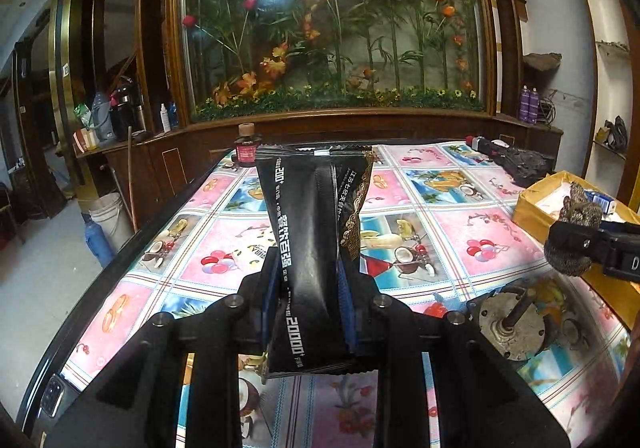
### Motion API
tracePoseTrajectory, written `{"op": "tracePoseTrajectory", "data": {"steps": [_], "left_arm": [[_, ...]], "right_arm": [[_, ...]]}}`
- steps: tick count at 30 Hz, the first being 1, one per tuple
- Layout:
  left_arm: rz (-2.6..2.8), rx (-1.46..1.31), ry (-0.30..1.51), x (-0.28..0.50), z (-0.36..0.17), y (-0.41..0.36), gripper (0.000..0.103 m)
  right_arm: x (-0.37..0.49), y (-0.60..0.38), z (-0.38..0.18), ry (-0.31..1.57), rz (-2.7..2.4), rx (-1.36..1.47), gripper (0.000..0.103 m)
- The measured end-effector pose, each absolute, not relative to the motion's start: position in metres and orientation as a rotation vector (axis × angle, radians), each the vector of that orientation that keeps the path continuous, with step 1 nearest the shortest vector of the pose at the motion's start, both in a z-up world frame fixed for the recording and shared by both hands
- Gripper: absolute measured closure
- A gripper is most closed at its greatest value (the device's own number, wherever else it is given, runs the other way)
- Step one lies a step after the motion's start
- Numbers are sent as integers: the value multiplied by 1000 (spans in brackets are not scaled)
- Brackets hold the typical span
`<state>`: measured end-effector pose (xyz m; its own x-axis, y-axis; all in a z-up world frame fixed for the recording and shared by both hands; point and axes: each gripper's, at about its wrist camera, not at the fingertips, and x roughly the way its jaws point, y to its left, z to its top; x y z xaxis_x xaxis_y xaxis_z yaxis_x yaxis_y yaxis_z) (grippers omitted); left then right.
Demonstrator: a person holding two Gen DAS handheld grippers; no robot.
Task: Organize soft objects
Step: 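Lift and carry the knitted hat and black snack bag over the box with both tools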
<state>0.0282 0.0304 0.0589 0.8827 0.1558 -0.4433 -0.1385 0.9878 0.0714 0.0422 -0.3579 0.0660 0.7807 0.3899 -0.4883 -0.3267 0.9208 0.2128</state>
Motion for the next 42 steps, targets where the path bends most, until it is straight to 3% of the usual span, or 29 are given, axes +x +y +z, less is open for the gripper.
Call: {"op": "tracePoseTrajectory", "data": {"steps": [33,42], "left_arm": [[157,-18,471,28,57,37,79],[64,-1,406,14,92,5,79]], "right_arm": [[45,-405,83,514,318,198,40],[39,-452,94,456,197,283,40]]}}
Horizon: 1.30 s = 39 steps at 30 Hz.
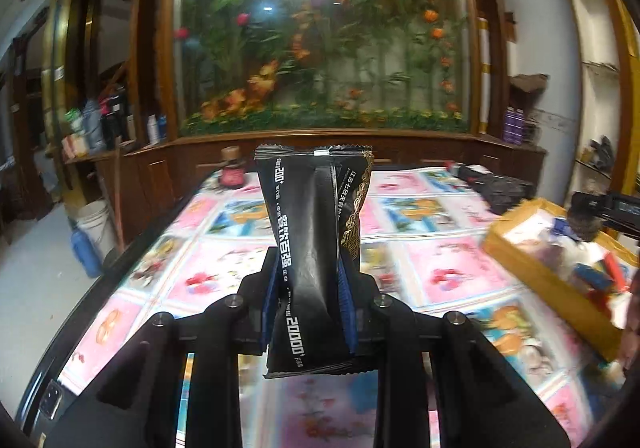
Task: Organize soft objects
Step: 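Lift and carry the knitted hat and black snack bag over the box with both tools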
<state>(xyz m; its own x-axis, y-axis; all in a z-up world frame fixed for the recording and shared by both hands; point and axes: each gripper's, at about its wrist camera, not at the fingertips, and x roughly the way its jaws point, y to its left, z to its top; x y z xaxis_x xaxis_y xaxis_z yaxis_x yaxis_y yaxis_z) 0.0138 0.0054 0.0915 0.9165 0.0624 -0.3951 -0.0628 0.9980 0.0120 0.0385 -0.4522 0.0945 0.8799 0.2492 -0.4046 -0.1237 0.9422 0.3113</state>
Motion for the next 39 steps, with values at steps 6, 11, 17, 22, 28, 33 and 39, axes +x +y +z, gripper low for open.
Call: {"op": "tracePoseTrajectory", "data": {"steps": [6,11,17,22,28,33,39], "left_arm": [[-128,-27,424,18,123,-56,79],[-325,-82,529,39,128,-116,79],[-423,-100,645,69,112,-178,79],[-462,-98,720,87,96,-222,79],[-496,-83,769,94,82,-259,79],[-505,-73,805,94,72,-269,79],[-478,-52,794,92,68,-273,79]], "right_arm": [[32,-481,99,444,178,361,40],[24,-518,100,432,120,415,39],[17,-552,95,452,61,496,39],[16,-557,100,480,5,482,39],[39,-547,101,573,-35,452,39],[65,-550,109,642,-54,463,39],[83,-554,122,660,-85,473,35]]}}
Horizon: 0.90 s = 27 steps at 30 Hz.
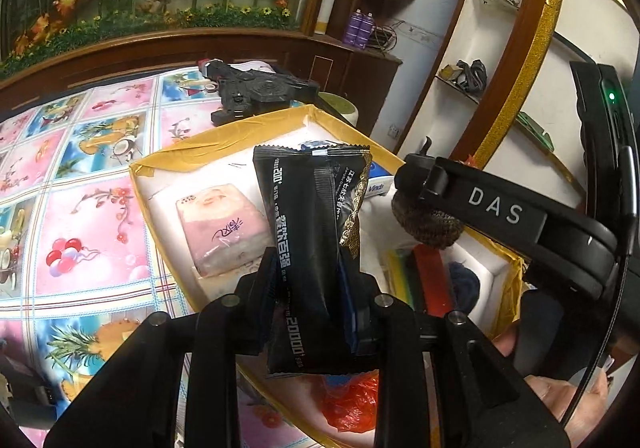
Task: Organize soft objects
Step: 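Lift and carry the knitted hat and black snack bag over the box with both tools, then lower and release the hat and snack bag into the box with both tools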
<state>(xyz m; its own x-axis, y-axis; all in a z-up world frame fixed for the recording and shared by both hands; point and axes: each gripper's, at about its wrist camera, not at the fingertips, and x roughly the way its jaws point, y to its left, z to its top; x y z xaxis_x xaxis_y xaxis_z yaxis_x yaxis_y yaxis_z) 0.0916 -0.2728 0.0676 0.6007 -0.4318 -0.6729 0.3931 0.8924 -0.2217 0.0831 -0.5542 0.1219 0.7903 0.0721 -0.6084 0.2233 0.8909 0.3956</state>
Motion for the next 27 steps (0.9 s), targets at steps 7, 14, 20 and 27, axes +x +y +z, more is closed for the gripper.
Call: {"op": "tracePoseTrajectory", "data": {"steps": [7,14,20,27], "left_arm": [[-473,-22,784,89,70,-276,43],[-472,-32,737,81,86,-268,42],[-494,-52,701,64,106,-254,42],[-490,-83,646,36,128,-221,42]], "right_arm": [[84,-544,120,643,-99,445,15],[62,-543,113,565,-113,451,15],[37,-537,111,476,-129,447,15],[12,-508,114,354,-41,370,15]]}}
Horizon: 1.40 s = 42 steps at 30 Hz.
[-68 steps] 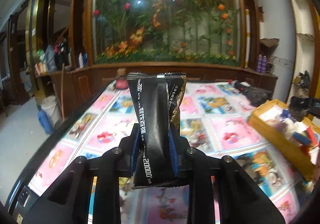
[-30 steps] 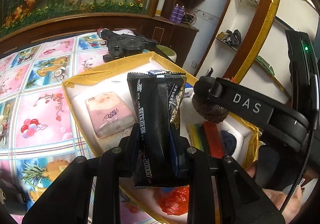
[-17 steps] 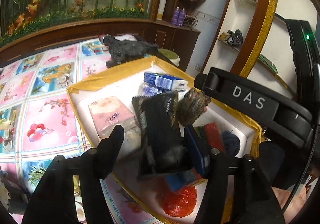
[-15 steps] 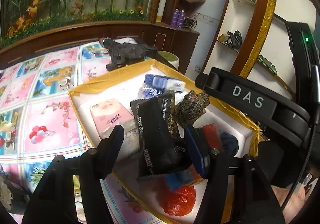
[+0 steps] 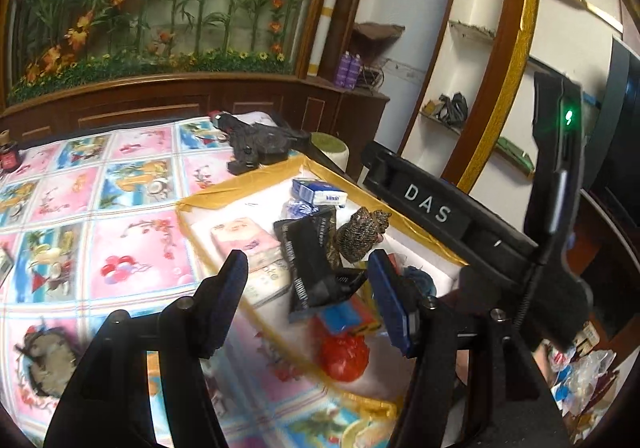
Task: Organize soft objects
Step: 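Lower and release the hat and snack bag into the box with both tools, then grasp the white lemon-print tissue pack with the left tool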
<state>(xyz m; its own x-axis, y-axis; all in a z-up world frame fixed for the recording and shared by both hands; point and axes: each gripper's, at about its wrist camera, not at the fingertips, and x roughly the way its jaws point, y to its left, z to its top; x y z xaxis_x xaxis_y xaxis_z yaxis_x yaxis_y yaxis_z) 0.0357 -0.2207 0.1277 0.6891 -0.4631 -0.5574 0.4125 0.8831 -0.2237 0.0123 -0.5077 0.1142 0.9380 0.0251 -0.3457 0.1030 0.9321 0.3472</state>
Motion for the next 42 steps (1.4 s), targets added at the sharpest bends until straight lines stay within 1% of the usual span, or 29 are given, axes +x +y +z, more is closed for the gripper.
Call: {"op": "tracePoseTrajectory", "data": {"steps": [5,11,16,23,28,31,34,36,42], "left_arm": [[-464,-120,608,20,141,-188,42],[-418,-140,593,9,143,-151,42],[-389,-167,574,0,147,-121,42],[-313,-211,539,-3,154,-74,42],[-253,-233,543,0,152,-42,42],[-204,-227,565,6,146,-20,42],[-155,-217,601,16,139,2,38],[-115,-216,624,25,133,19,37],[-39,-231,767,73,105,68,36]], "right_arm": [[1,-488,111,311,22,318,15],[0,-466,107,290,80,252,15],[-3,-436,102,264,149,135,14],[10,-412,88,325,288,79,14],[16,-411,92,329,297,43,14],[15,-411,95,334,300,41,14],[16,-412,95,344,307,63,14],[16,-414,96,354,307,74,14],[12,-412,96,349,307,84,14]]}}
